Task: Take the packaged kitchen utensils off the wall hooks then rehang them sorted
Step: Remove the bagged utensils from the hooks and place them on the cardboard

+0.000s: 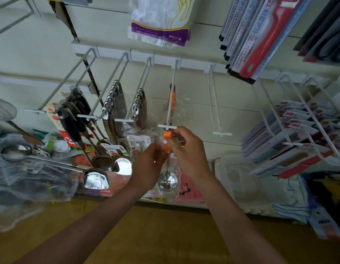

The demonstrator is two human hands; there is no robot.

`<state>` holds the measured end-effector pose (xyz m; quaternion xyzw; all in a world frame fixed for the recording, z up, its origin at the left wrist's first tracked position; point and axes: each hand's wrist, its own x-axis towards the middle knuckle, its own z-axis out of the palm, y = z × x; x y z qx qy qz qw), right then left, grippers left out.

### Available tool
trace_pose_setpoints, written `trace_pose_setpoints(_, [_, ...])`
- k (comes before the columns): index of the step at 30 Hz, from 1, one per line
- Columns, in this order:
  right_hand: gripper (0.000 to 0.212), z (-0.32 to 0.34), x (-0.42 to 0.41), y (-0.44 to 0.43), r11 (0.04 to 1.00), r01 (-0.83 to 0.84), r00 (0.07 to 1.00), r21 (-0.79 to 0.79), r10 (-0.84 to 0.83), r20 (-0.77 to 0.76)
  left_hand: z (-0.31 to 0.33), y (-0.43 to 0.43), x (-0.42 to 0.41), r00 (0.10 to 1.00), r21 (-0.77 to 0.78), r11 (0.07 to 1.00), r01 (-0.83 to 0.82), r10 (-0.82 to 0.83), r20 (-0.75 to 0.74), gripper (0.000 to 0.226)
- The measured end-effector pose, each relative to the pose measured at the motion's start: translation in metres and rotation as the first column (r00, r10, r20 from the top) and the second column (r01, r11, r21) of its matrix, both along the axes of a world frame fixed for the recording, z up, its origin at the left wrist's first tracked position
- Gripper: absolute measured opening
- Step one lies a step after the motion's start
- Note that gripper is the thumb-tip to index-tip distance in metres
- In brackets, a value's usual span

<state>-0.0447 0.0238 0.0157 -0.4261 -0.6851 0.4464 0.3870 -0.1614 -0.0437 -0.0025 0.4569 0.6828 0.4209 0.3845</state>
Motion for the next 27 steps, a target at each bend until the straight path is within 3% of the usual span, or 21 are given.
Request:
trace_pose_setpoints(4, [0.017, 0.002, 0.001, -0.004, 1.0, -0.016, 1.0, -0.011, 0.016, -0.006, -0.004, -0.001, -0.002, 0.998, 0.005, 1.0, -0.004, 0.004, 0.056, 0.006])
trace_pose_setpoints(10, [0.018, -0.003, -0.001, -0.014, 0.999, -0.035, 0.999, -0.008, 0.035, 0.013, -0.008, -0.007, -0.008, 1.0, -0.042, 0.999, -0.014, 0.015, 0.021, 0.029])
trace_pose_setpoints(17, [0.021, -0.001, -0.022, -0.024, 0.997, -0.069, 0.997, -0.033, 0.07, 0.036, -0.012, -0.019, -0.028, 0.999, -0.028, 0.999, -0.03, 0.029, -0.015, 0.012])
trace_pose_setpoints(25, [0.019, -0.003, -0.111, -0.063, 0.965, -0.262, 0.963, -0.025, 0.263, 0.063, -0.016, -0.076, -0.105, 0.982, -0.029, 0.982, -0.187, 0.186, -0.028, 0.011])
trace_pose_setpoints(27, [0.019, -0.003, -0.147, -0.082, 0.945, -0.327, 0.942, -0.02, 0.328, 0.075, -0.021, -0.102, -0.137, 0.966, -0.033, 0.966, -0.255, 0.253, -0.054, 0.002])
